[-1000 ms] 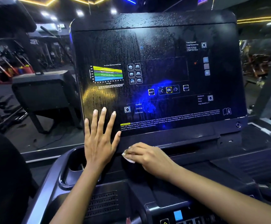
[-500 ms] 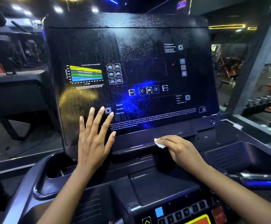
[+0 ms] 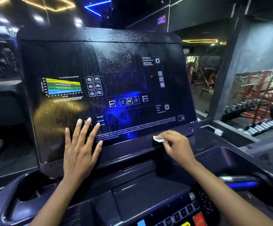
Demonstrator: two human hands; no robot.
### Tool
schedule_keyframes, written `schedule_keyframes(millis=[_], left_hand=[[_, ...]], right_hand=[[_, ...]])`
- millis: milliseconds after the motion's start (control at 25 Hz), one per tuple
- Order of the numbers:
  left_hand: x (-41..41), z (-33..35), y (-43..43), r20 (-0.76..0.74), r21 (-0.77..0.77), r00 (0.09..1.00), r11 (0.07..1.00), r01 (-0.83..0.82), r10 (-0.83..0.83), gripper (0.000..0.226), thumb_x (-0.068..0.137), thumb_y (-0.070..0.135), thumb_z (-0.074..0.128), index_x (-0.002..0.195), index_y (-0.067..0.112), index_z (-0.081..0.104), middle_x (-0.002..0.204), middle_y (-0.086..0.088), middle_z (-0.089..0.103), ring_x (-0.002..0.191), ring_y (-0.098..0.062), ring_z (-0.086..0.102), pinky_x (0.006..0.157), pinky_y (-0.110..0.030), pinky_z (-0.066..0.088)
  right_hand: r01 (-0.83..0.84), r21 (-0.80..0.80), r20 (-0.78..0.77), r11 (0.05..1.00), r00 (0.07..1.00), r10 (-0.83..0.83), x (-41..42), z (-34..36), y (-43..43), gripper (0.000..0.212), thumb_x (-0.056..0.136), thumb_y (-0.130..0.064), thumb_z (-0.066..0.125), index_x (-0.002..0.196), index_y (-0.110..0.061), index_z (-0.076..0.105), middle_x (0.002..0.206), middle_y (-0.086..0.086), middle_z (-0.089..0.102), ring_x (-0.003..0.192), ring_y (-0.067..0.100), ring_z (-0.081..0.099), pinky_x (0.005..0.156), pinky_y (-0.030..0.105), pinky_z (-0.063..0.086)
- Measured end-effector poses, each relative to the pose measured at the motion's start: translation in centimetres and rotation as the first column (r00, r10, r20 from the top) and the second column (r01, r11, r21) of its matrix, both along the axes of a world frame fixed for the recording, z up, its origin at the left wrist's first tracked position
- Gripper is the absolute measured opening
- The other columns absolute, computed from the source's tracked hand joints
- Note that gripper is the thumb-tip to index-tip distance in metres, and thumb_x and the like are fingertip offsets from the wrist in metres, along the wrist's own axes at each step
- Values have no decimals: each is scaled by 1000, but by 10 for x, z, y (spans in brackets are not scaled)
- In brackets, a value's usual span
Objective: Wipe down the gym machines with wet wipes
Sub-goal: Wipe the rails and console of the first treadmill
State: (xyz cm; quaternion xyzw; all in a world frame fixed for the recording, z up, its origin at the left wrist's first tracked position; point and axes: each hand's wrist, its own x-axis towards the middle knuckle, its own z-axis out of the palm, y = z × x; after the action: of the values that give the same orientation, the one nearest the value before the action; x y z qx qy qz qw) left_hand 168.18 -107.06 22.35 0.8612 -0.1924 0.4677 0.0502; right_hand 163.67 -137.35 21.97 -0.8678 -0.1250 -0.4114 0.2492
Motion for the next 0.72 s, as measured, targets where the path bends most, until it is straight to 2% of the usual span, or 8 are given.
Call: schedule_keyframes(millis=[120,240,360,440,560,720], left_hand=[[0,13,5,12,-78,1000,997,17,-16,56,98,45,26,141,13,42,150,-11,35,142,-30,23,117,-45,2],[10,34,25,49,-126,997,990,-58,64,57,94,39,35,142,10,40,150,-13,35,142,-31,23,116,-48,4],[20,45,45,34,-156,985,974,-161,168,60,96,44,29,144,8,38,151,-14,33,142,-32,22,115,-51,8],[22,42,48,33,-112,977,972,-205,210,63,99,47,21,144,8,37,152,-14,32,142,-32,21,115,-51,10],[22,37,48,48,-74,973,972,-221,225,63,99,48,18,145,8,35,153,-13,30,143,-32,21,115,-51,12],[24,36,49,65,-73,969,970,-233,238,63,99,48,19,147,10,32,154,-12,28,143,-31,20,116,-51,12]], right_hand=[[-200,101,25,975,980,199,18,34,58,41,72,7,49,100,-13,73,97,-3,70,92,6,62,87,15,45],[-312,80,122,947,946,301,48,83,108,44,72,8,46,104,-8,71,103,3,70,98,13,63,92,18,44],[-289,-25,262,957,922,286,91,135,150,38,75,5,48,101,-6,72,101,9,71,94,25,66,86,26,47],[-212,-115,312,971,920,238,115,160,169,35,78,0,46,100,-6,73,99,10,71,90,27,66,74,33,54],[-147,-265,349,953,907,237,124,154,170,37,82,-10,41,104,-7,71,101,7,69,92,25,65,63,35,57],[-200,-484,316,852,868,383,94,87,152,32,95,-5,40,115,-6,65,112,5,66,101,24,61,74,30,56]])
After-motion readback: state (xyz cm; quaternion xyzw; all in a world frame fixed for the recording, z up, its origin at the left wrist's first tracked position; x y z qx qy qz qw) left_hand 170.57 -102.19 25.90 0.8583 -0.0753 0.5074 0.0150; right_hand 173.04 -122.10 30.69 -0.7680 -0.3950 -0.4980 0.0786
